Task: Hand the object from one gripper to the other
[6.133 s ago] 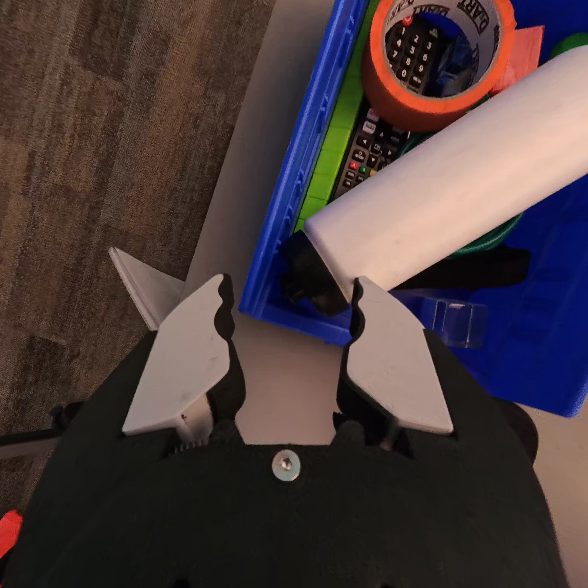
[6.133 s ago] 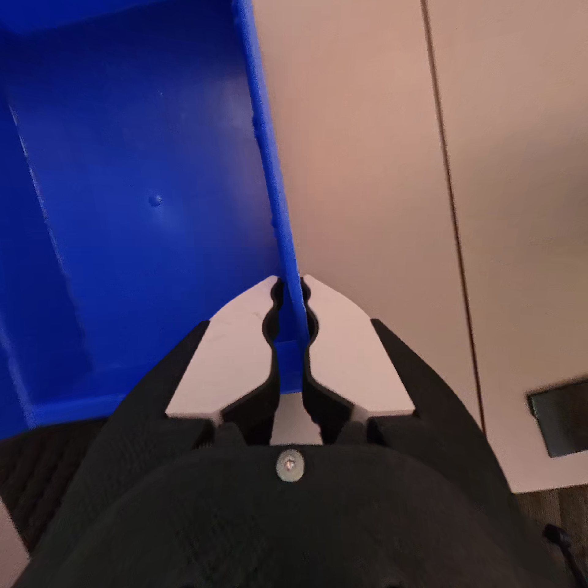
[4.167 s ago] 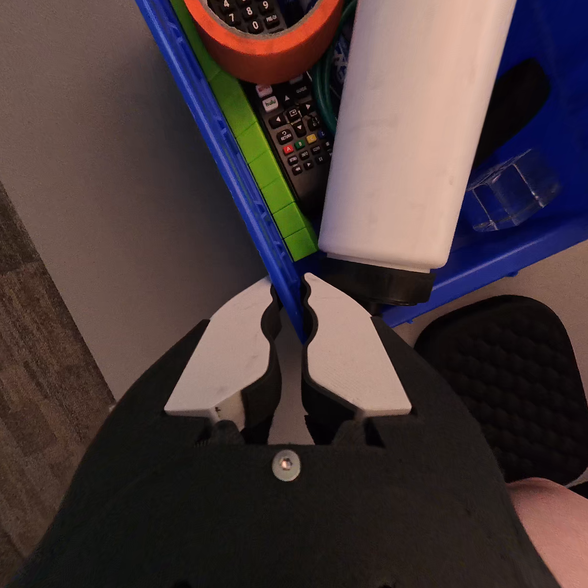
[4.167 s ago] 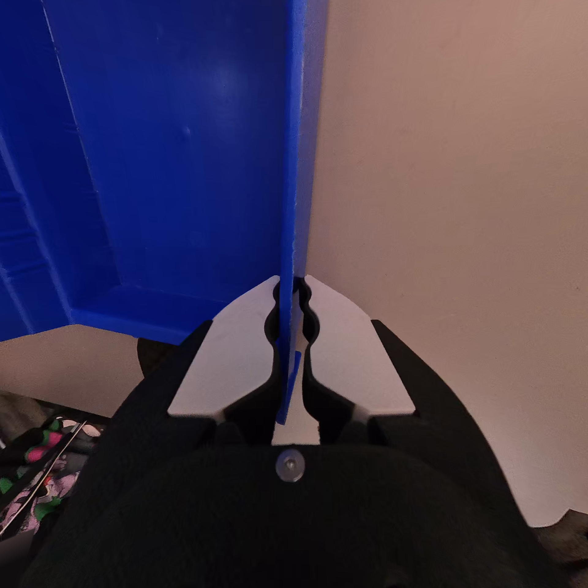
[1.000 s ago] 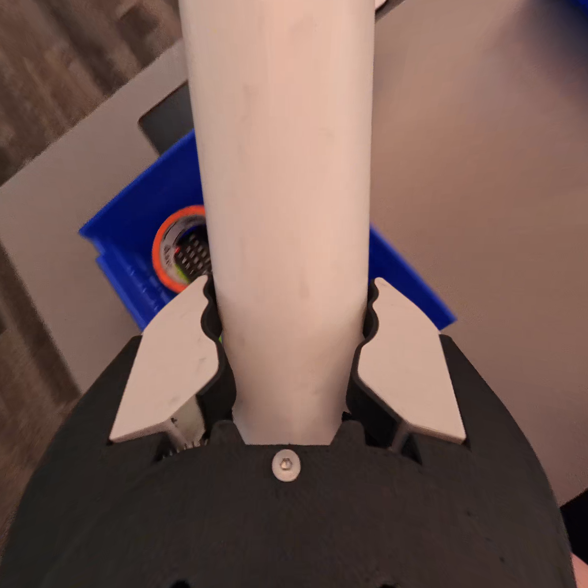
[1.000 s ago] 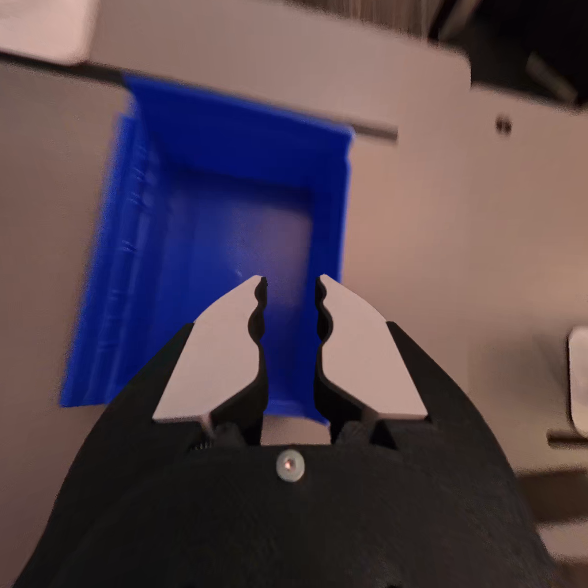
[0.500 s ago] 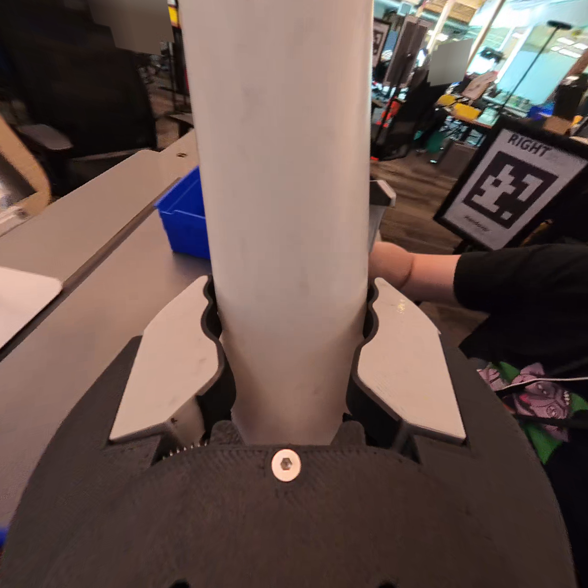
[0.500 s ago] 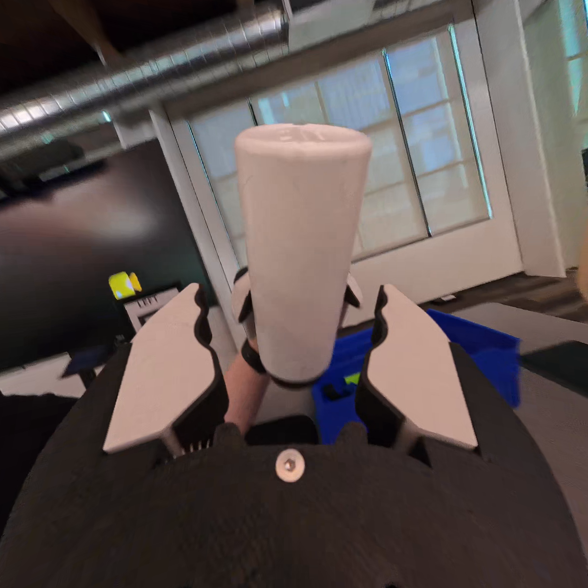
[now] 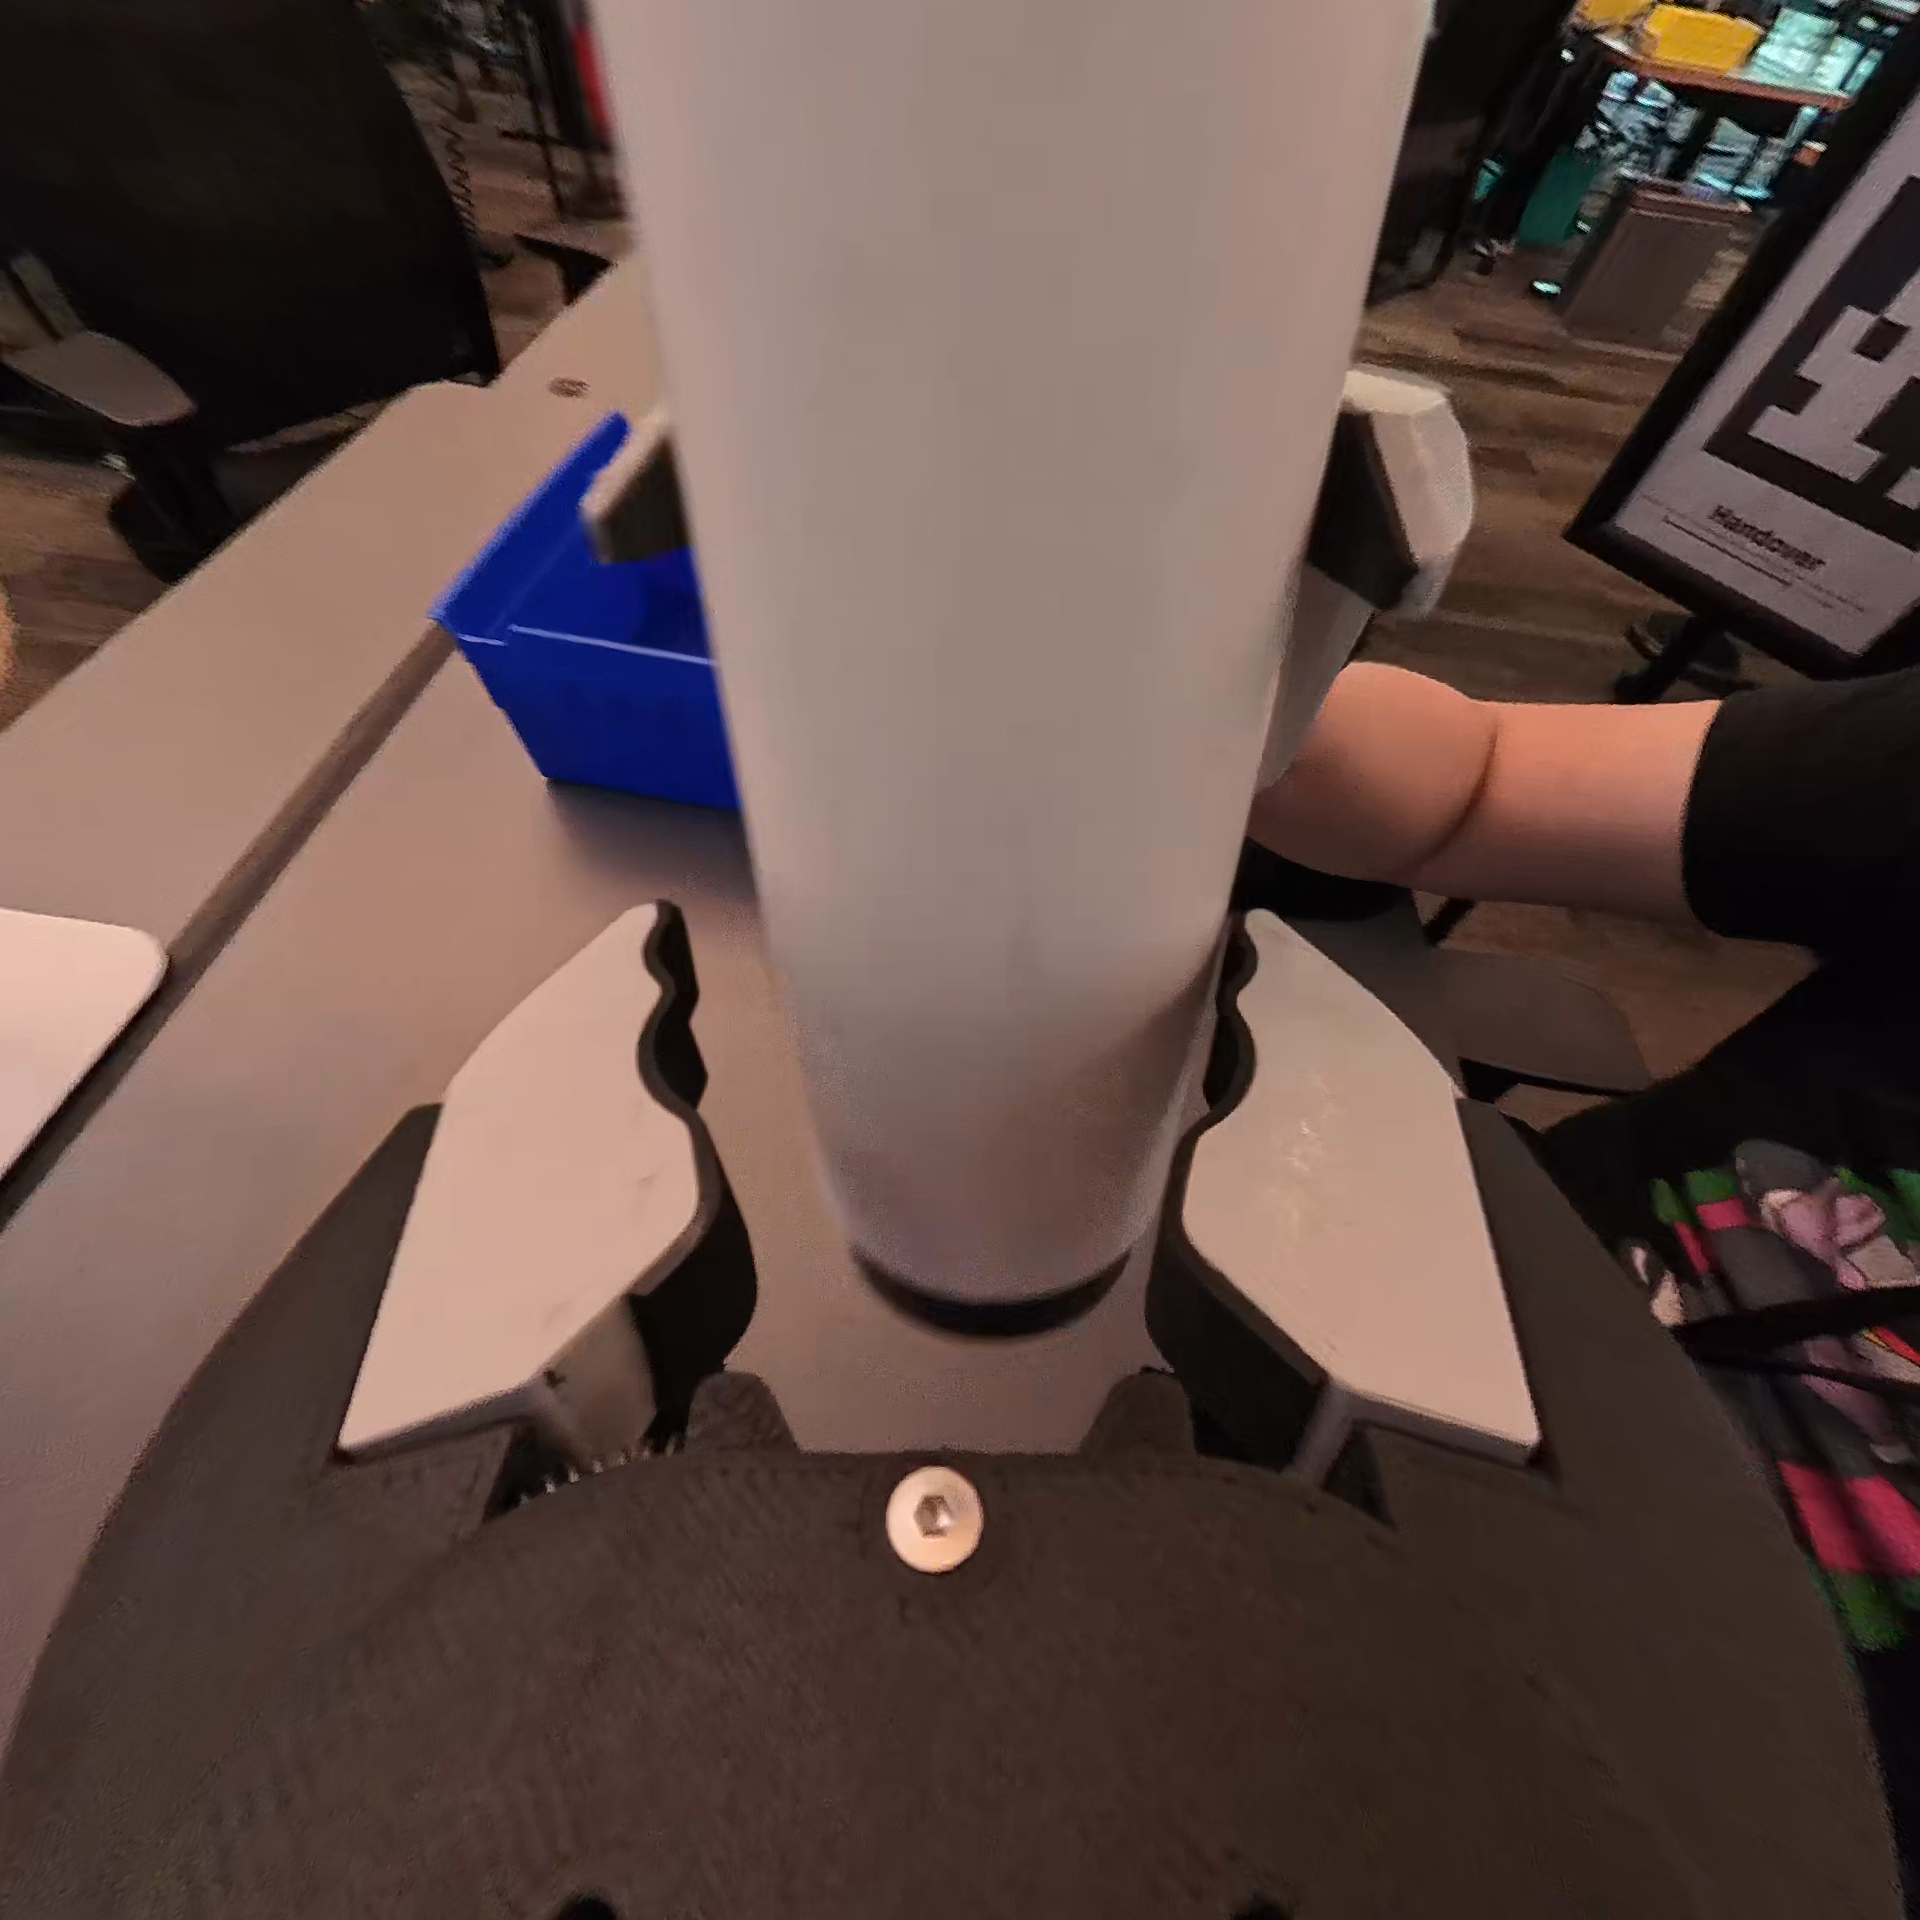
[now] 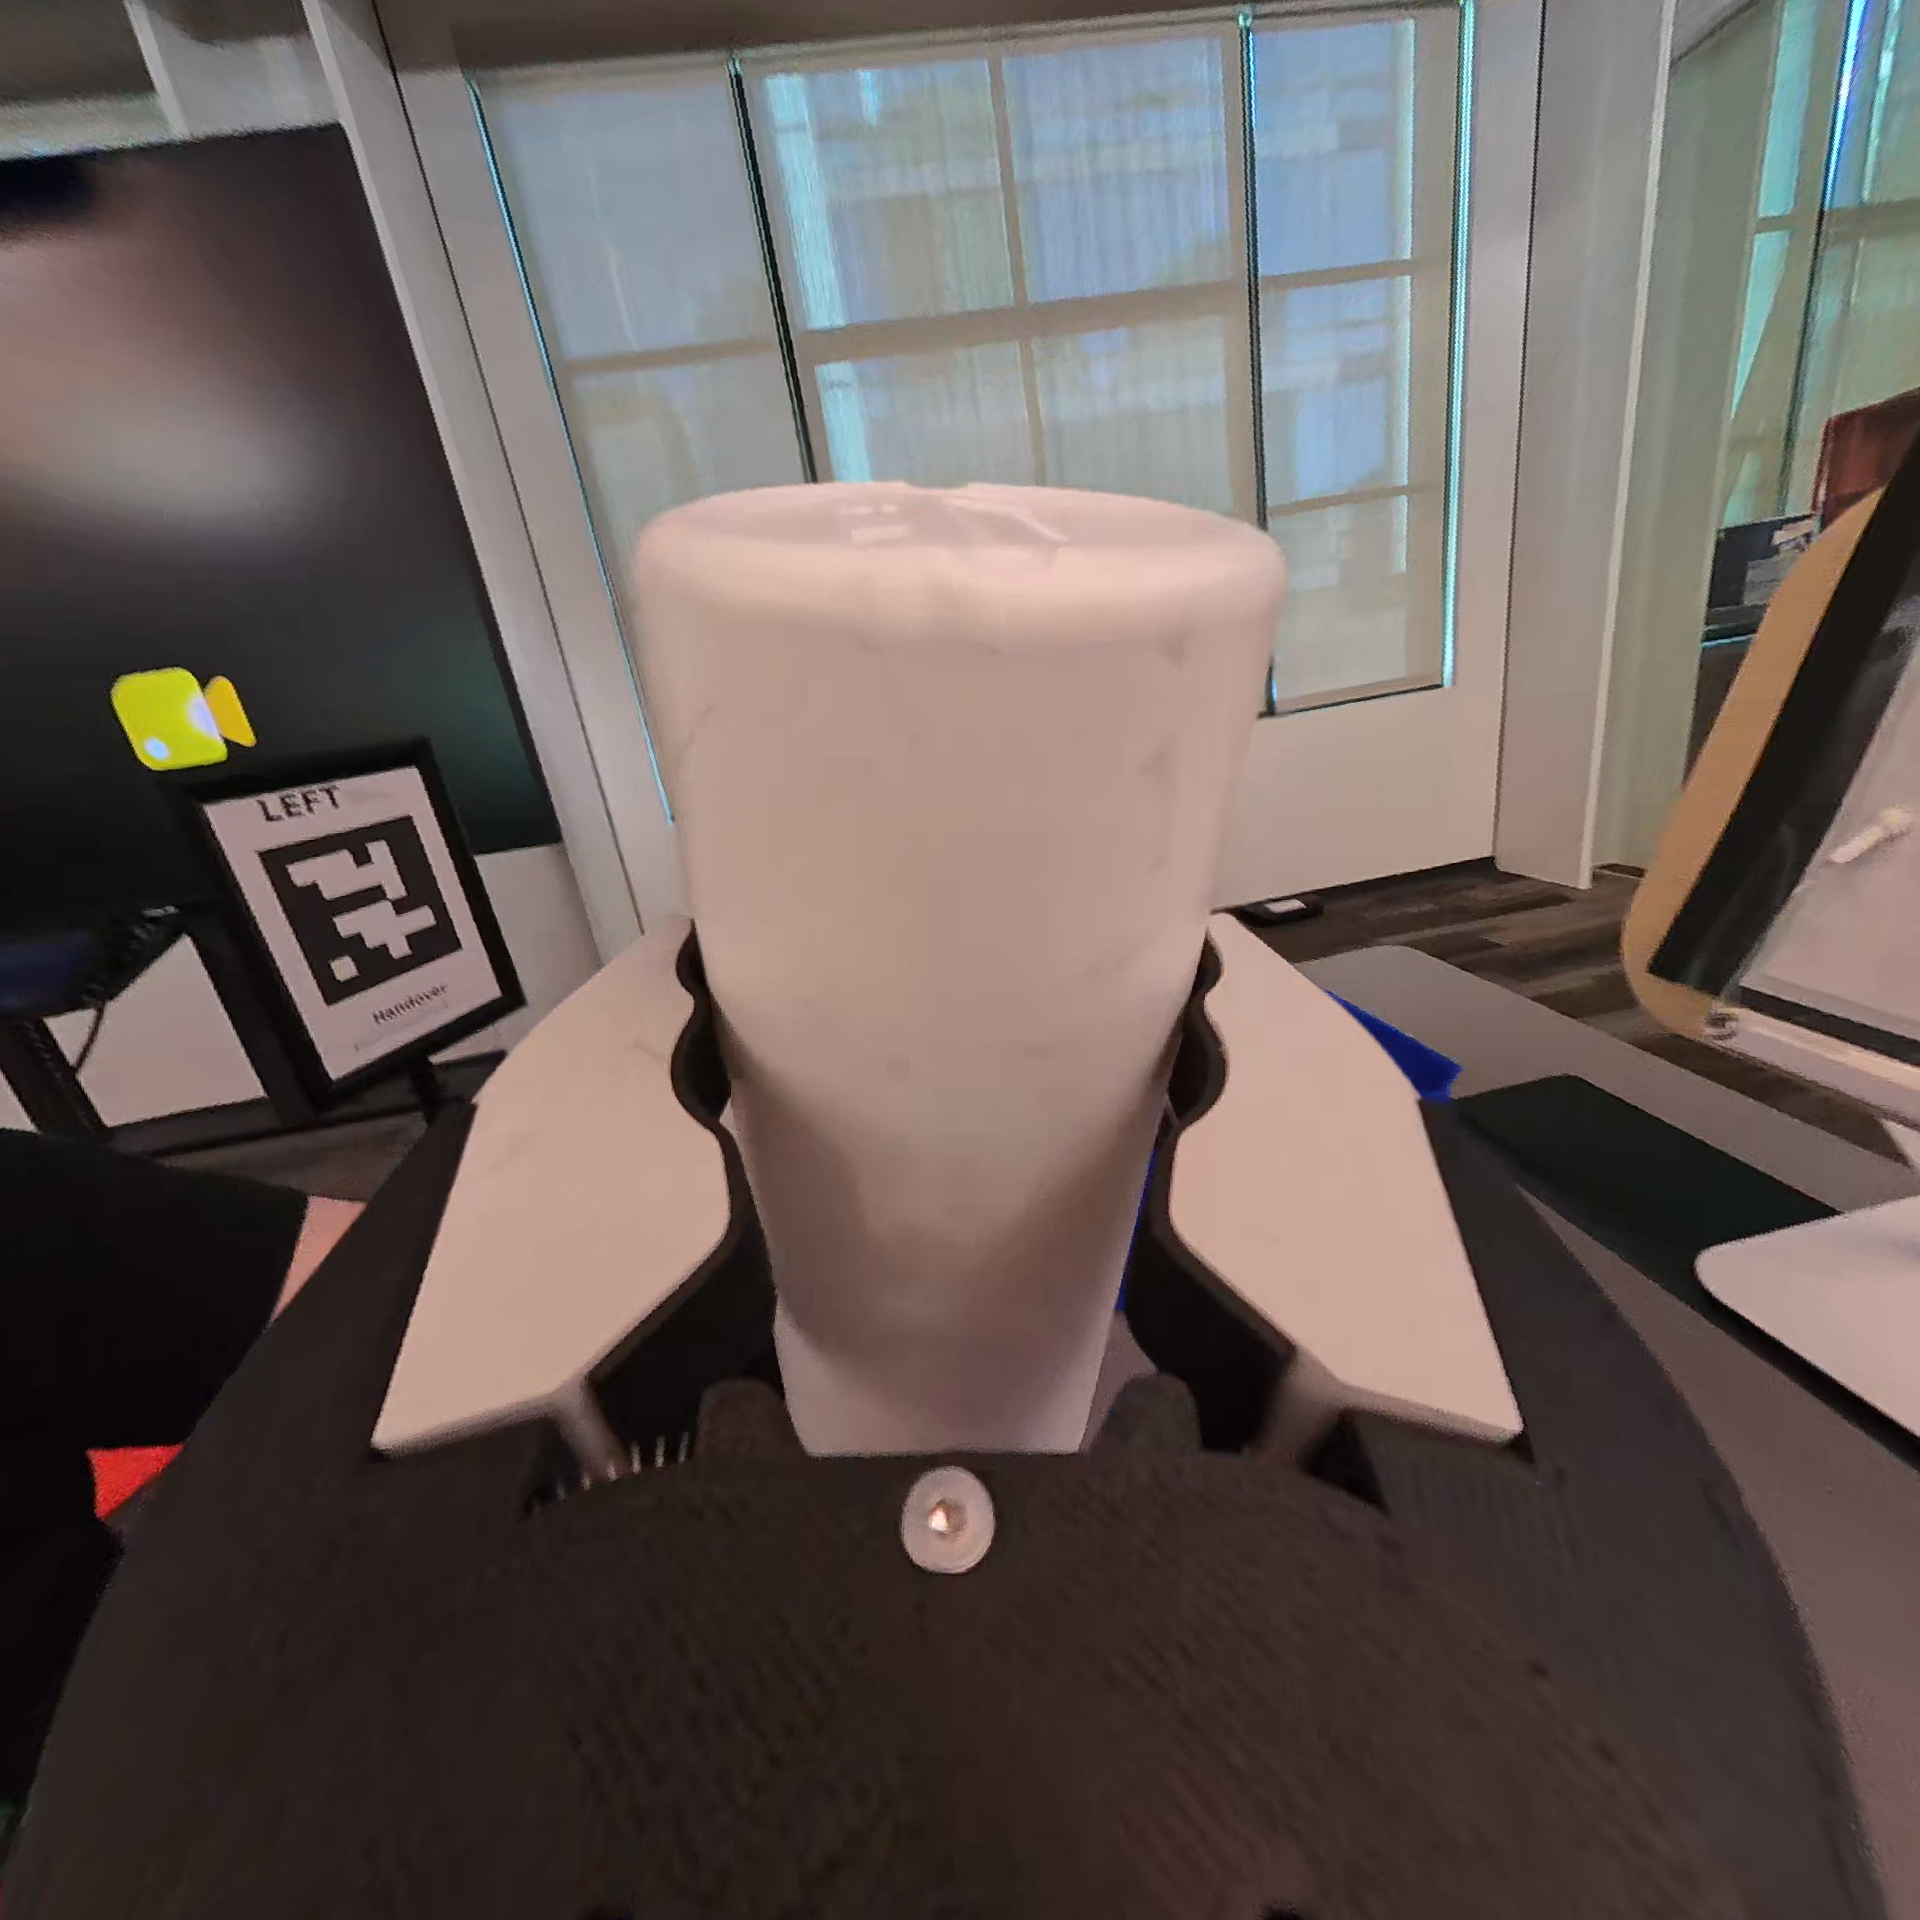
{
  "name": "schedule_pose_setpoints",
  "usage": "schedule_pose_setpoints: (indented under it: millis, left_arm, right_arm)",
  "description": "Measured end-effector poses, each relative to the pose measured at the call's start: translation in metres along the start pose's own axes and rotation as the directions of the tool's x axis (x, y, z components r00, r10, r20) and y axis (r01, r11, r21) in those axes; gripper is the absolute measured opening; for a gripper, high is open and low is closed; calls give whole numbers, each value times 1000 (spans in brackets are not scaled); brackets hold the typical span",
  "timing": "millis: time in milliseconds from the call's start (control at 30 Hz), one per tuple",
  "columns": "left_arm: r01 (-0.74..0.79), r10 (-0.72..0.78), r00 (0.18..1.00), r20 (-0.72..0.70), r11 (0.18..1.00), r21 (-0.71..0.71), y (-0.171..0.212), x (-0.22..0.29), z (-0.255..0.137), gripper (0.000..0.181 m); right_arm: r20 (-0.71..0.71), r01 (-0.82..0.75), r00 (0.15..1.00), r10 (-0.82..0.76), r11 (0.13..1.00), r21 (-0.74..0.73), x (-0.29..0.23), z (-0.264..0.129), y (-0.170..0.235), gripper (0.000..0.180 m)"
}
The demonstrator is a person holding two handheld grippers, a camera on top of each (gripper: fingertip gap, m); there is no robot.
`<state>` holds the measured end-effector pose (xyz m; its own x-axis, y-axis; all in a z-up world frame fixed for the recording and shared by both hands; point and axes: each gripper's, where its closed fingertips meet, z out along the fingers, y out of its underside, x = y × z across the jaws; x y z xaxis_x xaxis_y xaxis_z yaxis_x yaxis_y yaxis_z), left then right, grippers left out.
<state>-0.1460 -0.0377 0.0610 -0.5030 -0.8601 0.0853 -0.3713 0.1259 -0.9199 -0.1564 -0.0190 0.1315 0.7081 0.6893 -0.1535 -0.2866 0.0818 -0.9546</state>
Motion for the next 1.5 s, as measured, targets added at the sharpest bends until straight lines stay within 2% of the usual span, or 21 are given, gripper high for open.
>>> schedule_pose_setpoints:
  millis: [133,200,267,300,333,367,467,533,733,900,1000,1100,1167,1233,1333,1400,1500]
  left_arm:
    - [-40,31,996,79,992,118,-11,-18,-21,101]
    - [-70,51,995,90,971,227,-19,-22,-31,101]
    - [-87,81,996,31,919,386,-28,-16,-39,88]
    - [-84,99,995,-9,887,454,-31,-12,-41,86]
    - [-59,92,995,-49,885,462,-28,-10,-37,84]
    - [-23,67,994,-89,906,423,-21,-11,-29,80]
    - [35,4,992,-128,952,304,-4,-13,-2,85]
    - [26,9,993,-117,953,301,-4,-10,11,97]
    - [2,15,998,-69,970,244,-1,-2,36,111]
    - [-14,35,995,-96,977,213,2,8,43,108]
    - [-70,90,992,-90,978,196,5,12,45,90]
    - [-124,136,989,-54,976,181,5,11,48,88]
    - [-166,166,986,15,965,201,0,5,47,88]
    - [-216,200,976,90,951,222,-7,0,42,87]
    - [-301,249,940,234,928,221,-16,-12,28,87]
    - [-388,313,870,380,911,139,-17,-28,15,87]
    - [-495,411,682,605,868,-31,-18,-57,-14,87]
  right_arm:
    - [-64,55,996,-59,996,-64,14,-14,-6,87]
    - [-109,62,991,-74,992,-111,27,-23,-6,87]
    - [-162,70,982,-94,986,-149,42,-33,-4,87]
    - [-177,70,979,-100,984,-164,47,-37,-4,87]
    - [-180,73,978,-103,983,-166,50,-40,-4,87]
    - [-170,71,981,-98,984,-161,50,-43,-6,87]
    - [-107,40,993,-55,989,-142,42,-42,-7,86]
    - [-65,51,996,-61,987,-154,33,-36,-3,87]
    - [41,96,995,-91,985,-145,9,-16,9,87]
    - [81,117,991,-109,988,-101,-4,-7,11,87]
    - [67,134,990,-127,985,-108,-2,-6,13,87]
    - [81,180,982,-171,976,-121,-6,-6,13,87]
    - [43,218,976,-214,964,-149,-3,-8,10,89]
    - [9,270,962,-274,940,-210,2,-12,10,103]
    - [-53,371,915,-401,884,-285,11,-24,3,106]
    - [-96,409,882,-461,851,-330,14,-33,-6,106]
    - [-169,488,780,-603,755,-439,15,-49,-22,106]
